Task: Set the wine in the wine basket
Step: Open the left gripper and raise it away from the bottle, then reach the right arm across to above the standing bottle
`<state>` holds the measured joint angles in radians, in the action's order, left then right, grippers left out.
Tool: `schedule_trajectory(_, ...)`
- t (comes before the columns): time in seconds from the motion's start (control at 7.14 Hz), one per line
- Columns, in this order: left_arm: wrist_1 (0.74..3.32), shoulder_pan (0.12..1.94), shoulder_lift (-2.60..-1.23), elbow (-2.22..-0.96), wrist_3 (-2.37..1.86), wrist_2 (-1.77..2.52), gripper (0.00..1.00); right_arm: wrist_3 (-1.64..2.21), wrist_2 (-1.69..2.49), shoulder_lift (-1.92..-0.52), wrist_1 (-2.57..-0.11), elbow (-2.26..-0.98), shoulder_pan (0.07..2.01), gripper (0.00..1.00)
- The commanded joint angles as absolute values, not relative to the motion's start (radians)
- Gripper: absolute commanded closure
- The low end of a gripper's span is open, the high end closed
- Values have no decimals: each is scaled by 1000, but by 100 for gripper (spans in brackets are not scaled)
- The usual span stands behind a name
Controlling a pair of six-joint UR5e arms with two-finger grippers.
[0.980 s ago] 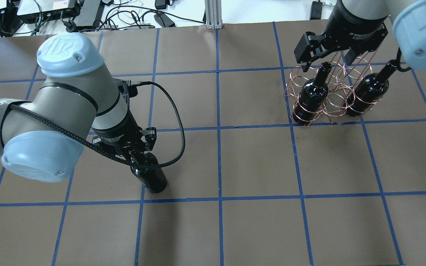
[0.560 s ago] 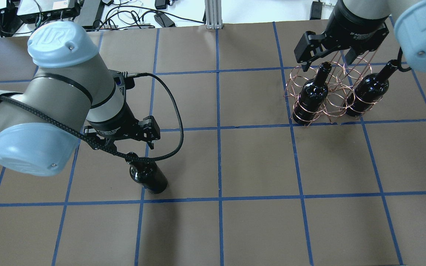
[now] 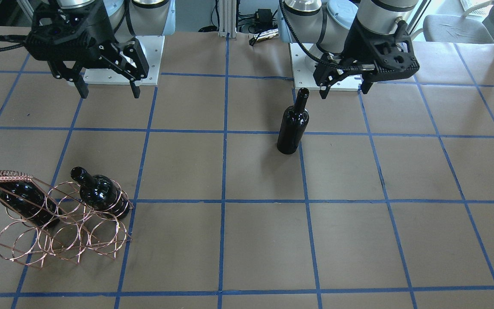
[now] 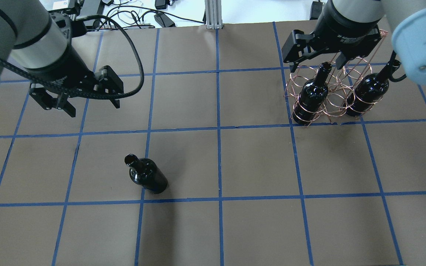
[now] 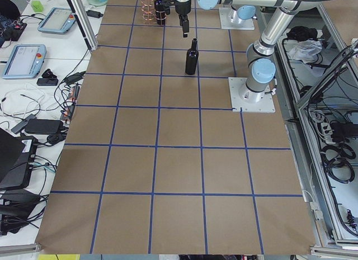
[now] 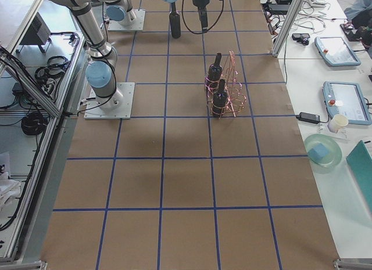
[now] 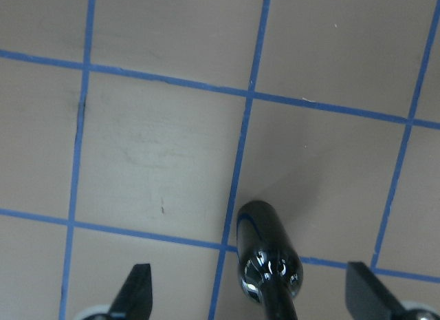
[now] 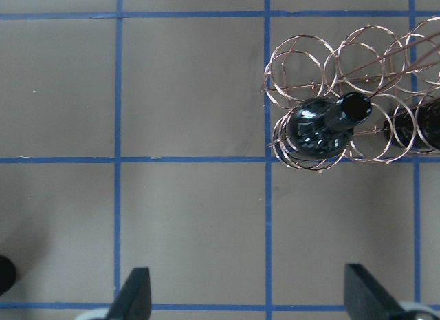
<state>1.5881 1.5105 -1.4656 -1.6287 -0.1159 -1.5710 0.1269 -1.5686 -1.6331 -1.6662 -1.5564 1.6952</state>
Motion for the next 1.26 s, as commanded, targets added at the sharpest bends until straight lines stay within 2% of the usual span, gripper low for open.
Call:
schedule_trajectory(0.0,1534,1340,-1471,-1611,3,-1569,0,385,-1566,-1628,-1664,-1557,1886,0)
schedule_trajectory(0.28,1540,1257,-1467,-1597,77,-1575,0,599,-1563,-1596,-1667,-1551,2059,0)
schedule_trajectory(0.56,1624,1174,-1466,-1595,110,-1572,0,787,-1566,-1452,-1719,-1484,2231,0)
schedule_trajectory(0.84,1643,1166,-1448,-1595,112,-1586,0,902,-1528,-1367,-1723,-1381,2284,0)
schedule_trajectory(1.12,1644,1149,-1453,-1597,206,-1621,0,928,-1528,-1295,-1780,-1379,2345,0)
